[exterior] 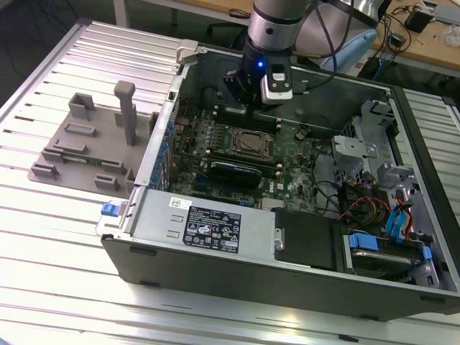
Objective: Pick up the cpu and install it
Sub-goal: 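Install the first cpu locking lever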
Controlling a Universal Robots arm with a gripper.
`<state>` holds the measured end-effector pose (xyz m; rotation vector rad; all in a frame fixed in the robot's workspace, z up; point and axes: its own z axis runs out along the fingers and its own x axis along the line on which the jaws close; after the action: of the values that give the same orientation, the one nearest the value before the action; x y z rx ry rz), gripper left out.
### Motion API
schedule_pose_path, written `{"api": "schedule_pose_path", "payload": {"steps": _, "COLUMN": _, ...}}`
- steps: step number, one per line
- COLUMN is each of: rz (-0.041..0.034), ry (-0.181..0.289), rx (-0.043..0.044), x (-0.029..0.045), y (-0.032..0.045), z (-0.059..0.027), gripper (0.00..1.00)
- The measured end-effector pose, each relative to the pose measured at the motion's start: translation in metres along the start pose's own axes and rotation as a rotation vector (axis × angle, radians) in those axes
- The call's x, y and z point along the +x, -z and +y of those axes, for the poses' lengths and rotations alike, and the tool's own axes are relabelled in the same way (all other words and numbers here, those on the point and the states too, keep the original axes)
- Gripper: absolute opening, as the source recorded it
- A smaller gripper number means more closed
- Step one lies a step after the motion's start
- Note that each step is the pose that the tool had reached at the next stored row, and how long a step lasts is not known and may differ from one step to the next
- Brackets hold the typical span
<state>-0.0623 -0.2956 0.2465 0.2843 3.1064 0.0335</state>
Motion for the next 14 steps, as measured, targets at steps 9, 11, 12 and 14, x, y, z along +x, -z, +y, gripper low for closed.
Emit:
{"api": "schedule_pose_path", "payload": {"steps": 9, "rz": 0.0182, "ry": 0.159, "rx": -0.0015, "x": -0.0228, "y": -0.0014, "z": 0.0013, "gripper": 0.11}}
{"api": "schedule_pose_path", "payload": {"steps": 11, "rz": 0.0213, "ry": 0.159, "rx": -0.0011, "x": -0.0281, "y": -0.0013, "z": -0.0166, "gripper": 0.11}}
{"api": "schedule_pose_path", "payload": {"steps": 12, "rz": 0.0212, "ry": 0.159, "rx": -0.0013, "x": -0.0294, "y": -0.0013, "z": -0.0239, "gripper": 0.11}}
{"api": "schedule_pose_path", "payload": {"steps": 14, "rz": 0.0212, "ry": 0.159, "rx": -0.0012, "x": -0.0297, "y": -0.0013, "z": -0.0256, "gripper": 0.11}}
